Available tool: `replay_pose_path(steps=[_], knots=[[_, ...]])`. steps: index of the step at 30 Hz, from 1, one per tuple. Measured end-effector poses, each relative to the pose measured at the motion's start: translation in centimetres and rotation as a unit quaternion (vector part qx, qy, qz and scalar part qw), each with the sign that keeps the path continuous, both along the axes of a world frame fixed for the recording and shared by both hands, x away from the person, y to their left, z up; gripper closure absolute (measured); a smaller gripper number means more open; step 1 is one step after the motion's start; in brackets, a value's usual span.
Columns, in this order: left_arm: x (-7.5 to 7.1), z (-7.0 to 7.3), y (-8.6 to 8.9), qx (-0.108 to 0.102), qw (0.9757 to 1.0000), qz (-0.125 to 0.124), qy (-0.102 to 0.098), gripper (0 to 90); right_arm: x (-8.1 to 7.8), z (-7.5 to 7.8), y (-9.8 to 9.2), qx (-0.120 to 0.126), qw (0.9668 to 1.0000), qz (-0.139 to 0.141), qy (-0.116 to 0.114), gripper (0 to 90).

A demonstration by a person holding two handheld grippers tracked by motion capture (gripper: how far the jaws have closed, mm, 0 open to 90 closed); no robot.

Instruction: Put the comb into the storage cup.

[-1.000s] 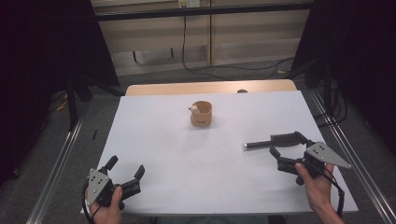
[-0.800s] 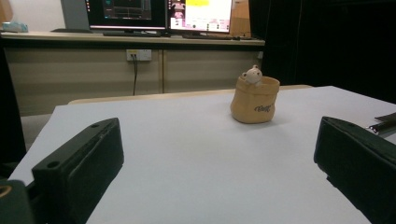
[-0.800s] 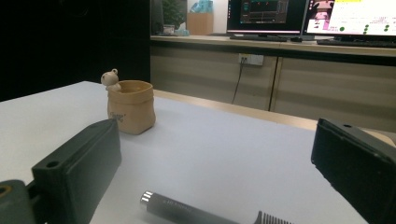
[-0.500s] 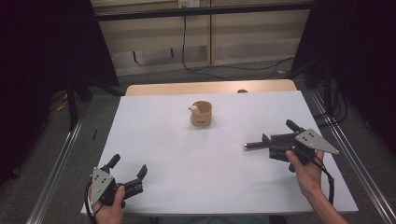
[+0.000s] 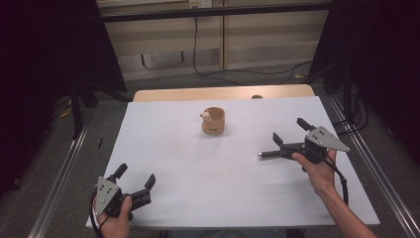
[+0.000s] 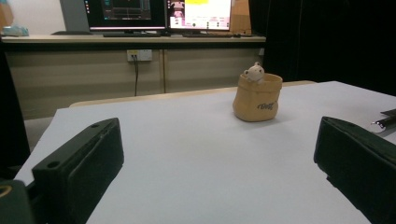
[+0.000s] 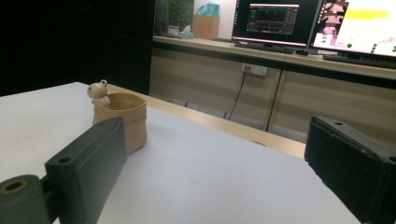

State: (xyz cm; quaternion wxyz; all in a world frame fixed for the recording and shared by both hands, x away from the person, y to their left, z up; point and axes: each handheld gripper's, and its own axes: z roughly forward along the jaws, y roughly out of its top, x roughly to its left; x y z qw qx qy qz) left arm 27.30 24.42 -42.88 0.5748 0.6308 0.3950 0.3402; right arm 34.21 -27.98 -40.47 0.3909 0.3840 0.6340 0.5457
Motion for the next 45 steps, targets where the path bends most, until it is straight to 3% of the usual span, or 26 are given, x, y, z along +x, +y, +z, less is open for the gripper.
replay_pose_path(steps=[10, 15, 18, 21, 24, 26, 29, 30, 33, 45], knots=[[0.0, 0.0, -0.1, -0.007, 1.0, -0.003, 0.002, 1.7, 1.5, -0.2, 0.5, -0.016, 0.9997, -0.011, 0.017, 5.4], [0.0, 0.0, -0.1, -0.006, 1.0, -0.006, 0.001, 1.7, 2.3, -0.1, 0.9, -0.005, 0.9999, -0.011, 0.011, 11.0], [0.0, 0.0, -0.2, -0.006, 0.9999, -0.008, 0.005, 1.6, 2.6, -0.3, 1.0, 0.001, 0.9998, -0.008, 0.018, 16.3], [-0.1, 0.0, -0.2, -0.008, 0.9999, -0.01, 0.003, 1.6, 2.7, -0.5, 0.9, -0.007, 0.9996, -0.005, 0.028, 19.3], [-0.1, 0.0, -0.2, -0.005, 0.9999, -0.01, 0.003, 1.7, 2.7, -0.7, 0.8, -0.012, 0.9994, -0.007, 0.032, 30.6], [-0.1, 0.0, -0.2, -0.006, 0.9999, -0.01, 0.004, 1.6, 2.7, -0.7, 0.8, -0.012, 0.9992, -0.006, 0.038, 31.3], [-0.1, 0.0, -0.2, -0.008, 0.9999, -0.009, 0.002, 1.7, 2.8, -0.7, 0.7, -0.014, 0.9985, 0.004, 0.053, 42.5], [-0.1, 0.0, -0.2, -0.007, 0.9999, -0.009, 0.002, 1.7, 2.8, -0.7, 0.7, -0.014, 0.9985, 0.004, 0.053, 42.5], [-0.1, 0.0, -0.2, -0.007, 0.9999, -0.009, 0.004, 1.6, 2.9, -0.6, 0.5, -0.011, 0.9964, 0.018, 0.081, 51.9], [0.0, 0.0, -0.3, -0.003, 0.9999, -0.01, 0.002, 1.6, 3.1, -0.4, 0.6, -0.031, 0.9934, 0.045, 0.101, 81.4]])
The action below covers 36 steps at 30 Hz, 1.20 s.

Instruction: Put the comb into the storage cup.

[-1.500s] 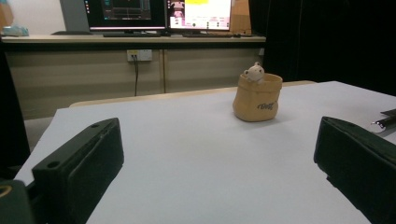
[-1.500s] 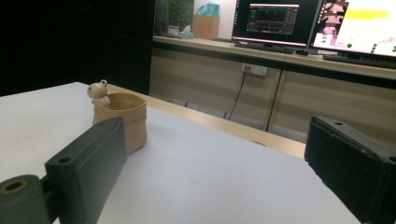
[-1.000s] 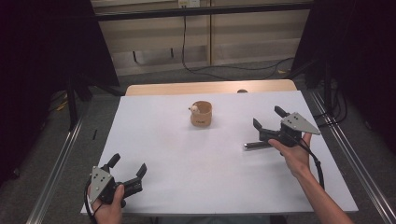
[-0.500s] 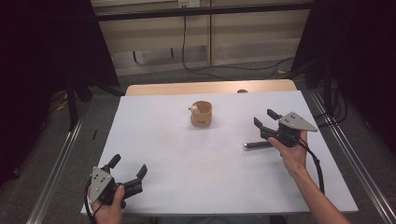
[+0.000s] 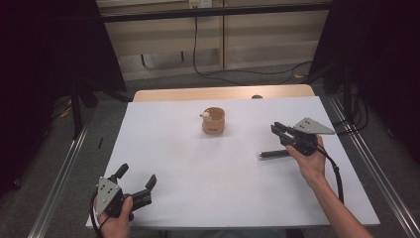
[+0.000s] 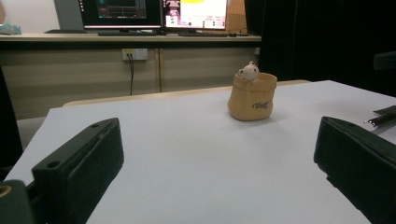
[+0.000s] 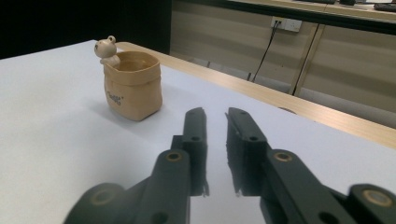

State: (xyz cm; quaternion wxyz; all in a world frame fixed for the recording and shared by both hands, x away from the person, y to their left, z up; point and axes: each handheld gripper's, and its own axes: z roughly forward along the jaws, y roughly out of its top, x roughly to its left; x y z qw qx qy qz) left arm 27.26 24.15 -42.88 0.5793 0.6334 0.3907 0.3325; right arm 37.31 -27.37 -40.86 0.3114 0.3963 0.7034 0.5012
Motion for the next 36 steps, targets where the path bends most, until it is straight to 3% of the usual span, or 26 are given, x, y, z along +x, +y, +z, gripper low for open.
replay_pose_path(steps=[5, 11, 17, 19, 29, 31, 33, 36], knots=[[0.0, 0.0, 0.0, 0.002, 1.0, -0.002, 0.001, 1.6, 0.1, 0.0, -0.1, -0.004, 1.0, 0.0, 0.003, 90.0], [-0.1, 0.0, 0.1, 0.005, 1.0, -0.001, 0.0, 1.6, 0.4, 0.0, -0.5, -0.006, 0.9996, -0.001, 0.027, 90.0], [0.0, -0.1, 0.0, 0.005, 1.0, -0.001, 0.001, 1.6, 0.8, 0.5, -0.2, -0.014, 0.9978, 0.02, 0.062, 90.0], [0.1, -0.1, 0.0, 0.004, 1.0, -0.001, 0.001, 1.6, 1.2, 0.6, 0.3, -0.009, 0.9956, 0.033, 0.087, 90.0], [0.1, 0.0, 0.0, 0.003, 1.0, -0.002, -0.001, 1.7, 2.2, 0.9, 1.0, -0.02, 0.9895, 0.047, 0.135, 90.0], [0.1, 0.0, -0.1, 0.004, 1.0, -0.003, -0.001, 1.6, 2.4, 0.8, 1.1, -0.026, 0.9874, 0.049, 0.148, 90.0], [0.2, 0.0, -0.1, 0.003, 1.0, -0.002, -0.001, 1.6, 2.8, 0.6, 1.3, -0.038, 0.9829, 0.05, 0.173, 90.0], [0.2, 0.0, -0.1, 0.001, 1.0, -0.003, -0.001, 1.6, 3.0, 0.5, 1.4, -0.044, 0.9803, 0.046, 0.187, 90.0]])
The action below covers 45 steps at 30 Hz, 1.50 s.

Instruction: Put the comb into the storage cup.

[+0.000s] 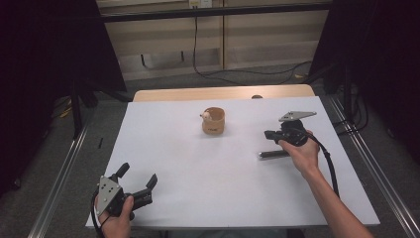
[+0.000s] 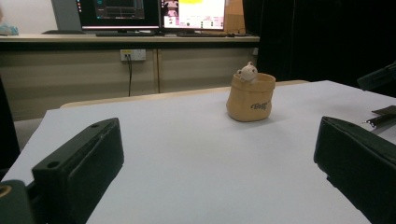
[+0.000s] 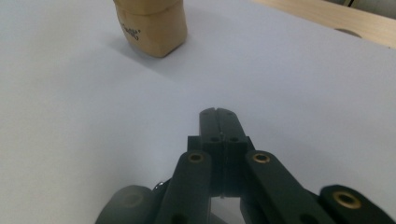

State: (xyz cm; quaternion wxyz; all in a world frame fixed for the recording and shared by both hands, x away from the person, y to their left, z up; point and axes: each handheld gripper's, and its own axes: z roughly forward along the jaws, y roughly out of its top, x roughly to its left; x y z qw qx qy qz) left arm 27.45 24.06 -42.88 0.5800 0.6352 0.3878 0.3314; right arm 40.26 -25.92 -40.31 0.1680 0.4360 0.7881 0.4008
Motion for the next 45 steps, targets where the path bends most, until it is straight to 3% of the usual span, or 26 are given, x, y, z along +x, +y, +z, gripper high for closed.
replay_pose_path(steps=[11, 18, 45], knots=[[0.0, 0.0, 0.0, 0.0, 1.0, 0.002, 0.0, 1.7, 0.6, -0.7, 0.8, -0.036, 0.9971, 0.019, 0.064, 90.0], [0.1, 0.0, 0.0, -0.002, 1.0, 0.0, 0.001, 1.7, 0.8, -1.3, 1.0, -0.048, 0.9947, 0.023, 0.088, 90.0], [0.1, 0.0, 0.1, -0.002, 1.0, -0.001, 0.0, 1.6, 1.0, -3.1, 1.7, -0.087, 0.9876, 0.028, 0.128, 90.0]])
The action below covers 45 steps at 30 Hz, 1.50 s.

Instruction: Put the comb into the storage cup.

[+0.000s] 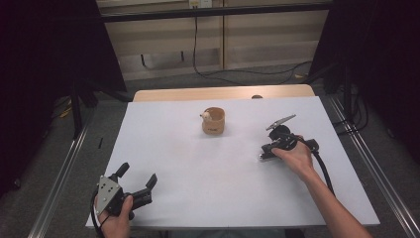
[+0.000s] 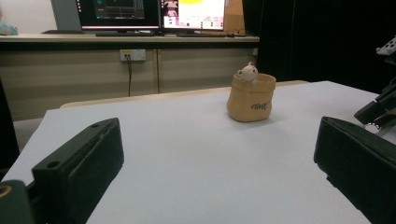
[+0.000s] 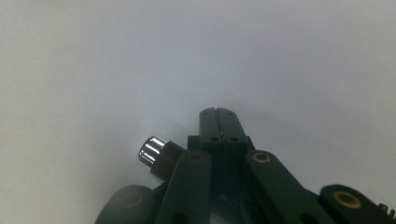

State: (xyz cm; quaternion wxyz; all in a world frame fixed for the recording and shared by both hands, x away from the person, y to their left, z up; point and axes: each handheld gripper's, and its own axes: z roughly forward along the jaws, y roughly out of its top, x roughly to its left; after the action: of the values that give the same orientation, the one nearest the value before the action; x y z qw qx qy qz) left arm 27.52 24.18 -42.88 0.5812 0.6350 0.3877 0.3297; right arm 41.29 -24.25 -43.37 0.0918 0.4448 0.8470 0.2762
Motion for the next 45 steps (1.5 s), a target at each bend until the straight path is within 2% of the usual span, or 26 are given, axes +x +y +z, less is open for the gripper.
replay_pose_path(steps=[7, 11, 19, 31, 33, 35, 45], knots=[[0.0, 0.0, 0.0, 0.001, 1.0, -0.001, -0.001, 1.6, -0.3, -0.5, -0.5, 0.002, 1.0, -0.005, 0.005, 90.0], [0.0, 0.0, 0.0, 0.001, 1.0, -0.001, -0.001, 1.7, -0.5, -0.6, -0.7, 0.005, 1.0, -0.003, 0.0, 90.0], [-0.1, 0.1, 0.0, 0.002, 1.0, -0.001, -0.001, 1.6, -0.8, -0.7, -0.9, 0.004, 1.0, -0.001, -0.005, 90.0], [-0.1, 0.1, 0.0, 0.002, 1.0, -0.002, -0.002, 1.6, -1.1, -0.7, -1.0, 0.006, 1.0, 0.001, -0.005, 90.0], [-0.1, 0.1, -0.1, -0.004, 1.0, -0.002, -0.003, 1.7, -1.2, -0.7, -1.1, 0.007, 1.0, 0.003, -0.003, 90.0], [-0.1, 0.1, 0.0, 0.0, 1.0, -0.002, -0.003, 1.7, -1.3, -0.7, -1.1, 0.009, 1.0, 0.001, -0.001, 90.0], [0.0, 0.0, -0.1, -0.001, 1.0, -0.005, -0.001, 1.6, -1.5, -0.5, -1.0, 0.003, 1.0, 0.008, -0.001, 90.0]])
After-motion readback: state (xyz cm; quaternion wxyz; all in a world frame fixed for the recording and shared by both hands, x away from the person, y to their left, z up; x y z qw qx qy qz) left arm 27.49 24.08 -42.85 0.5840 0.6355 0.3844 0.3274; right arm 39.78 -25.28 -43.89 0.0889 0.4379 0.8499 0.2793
